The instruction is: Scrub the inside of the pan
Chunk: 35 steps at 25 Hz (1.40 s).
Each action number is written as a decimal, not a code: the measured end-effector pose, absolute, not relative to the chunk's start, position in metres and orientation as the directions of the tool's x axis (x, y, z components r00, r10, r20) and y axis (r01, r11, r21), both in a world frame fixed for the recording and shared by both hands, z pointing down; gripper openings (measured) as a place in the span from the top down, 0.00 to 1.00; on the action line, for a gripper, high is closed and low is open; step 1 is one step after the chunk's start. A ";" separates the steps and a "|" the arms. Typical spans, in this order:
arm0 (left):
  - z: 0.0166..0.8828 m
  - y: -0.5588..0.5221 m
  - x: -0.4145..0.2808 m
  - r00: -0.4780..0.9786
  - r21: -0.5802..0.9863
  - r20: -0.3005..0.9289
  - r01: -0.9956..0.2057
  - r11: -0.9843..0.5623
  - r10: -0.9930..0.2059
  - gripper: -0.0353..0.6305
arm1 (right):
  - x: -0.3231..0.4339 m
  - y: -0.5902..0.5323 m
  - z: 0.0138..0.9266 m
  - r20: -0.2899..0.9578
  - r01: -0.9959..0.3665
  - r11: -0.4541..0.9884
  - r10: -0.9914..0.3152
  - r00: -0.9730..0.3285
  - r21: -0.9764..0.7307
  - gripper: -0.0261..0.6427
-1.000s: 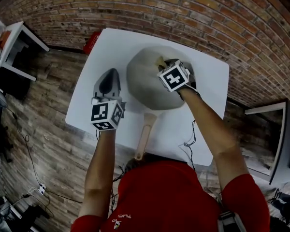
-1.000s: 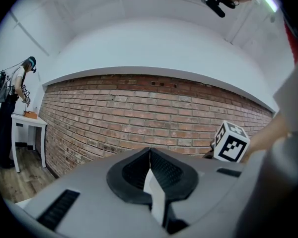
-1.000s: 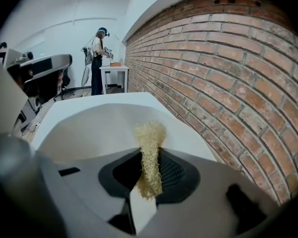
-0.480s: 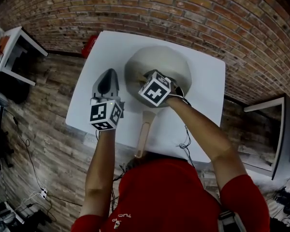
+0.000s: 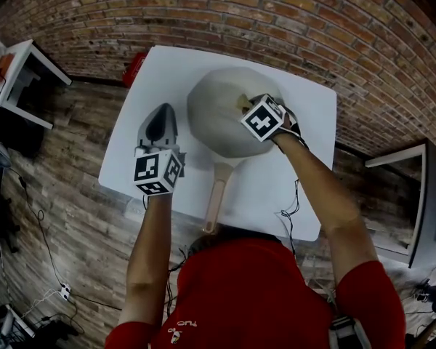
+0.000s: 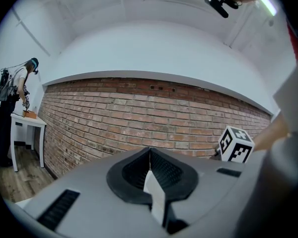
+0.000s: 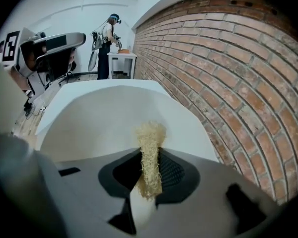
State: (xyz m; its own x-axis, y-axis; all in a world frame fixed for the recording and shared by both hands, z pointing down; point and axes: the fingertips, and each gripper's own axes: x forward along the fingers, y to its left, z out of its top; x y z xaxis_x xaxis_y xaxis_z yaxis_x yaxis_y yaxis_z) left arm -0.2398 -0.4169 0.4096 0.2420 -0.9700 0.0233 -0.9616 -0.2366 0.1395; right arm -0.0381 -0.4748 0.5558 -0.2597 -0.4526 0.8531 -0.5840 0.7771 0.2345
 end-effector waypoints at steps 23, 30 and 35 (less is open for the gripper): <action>0.403 -0.402 -0.230 0.259 0.128 0.016 -0.958 -0.255 -0.966 0.92 | -0.073 -0.422 0.553 0.875 -0.412 0.877 -0.386 -0.292 0.249 0.83; 0.411 -0.402 -0.224 0.273 0.114 0.037 -0.957 -0.268 -0.961 0.92 | -0.033 -0.436 0.547 0.871 -0.478 0.835 -0.424 -0.246 0.272 0.83; 0.412 -0.401 -0.218 0.282 0.102 0.045 -0.956 -0.276 -0.958 0.92 | -0.025 -0.437 0.537 0.858 -0.494 0.823 -0.446 -0.254 0.281 0.83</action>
State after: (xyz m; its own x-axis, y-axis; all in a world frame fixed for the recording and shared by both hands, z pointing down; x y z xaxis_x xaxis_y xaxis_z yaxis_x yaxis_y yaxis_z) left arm -0.2175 -0.4008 0.4117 0.2820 -0.9584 0.0453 -0.9556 -0.2764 0.1020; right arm -0.0254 -0.4368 0.5370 -0.2541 -0.4458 0.8583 -0.4940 0.8228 0.2811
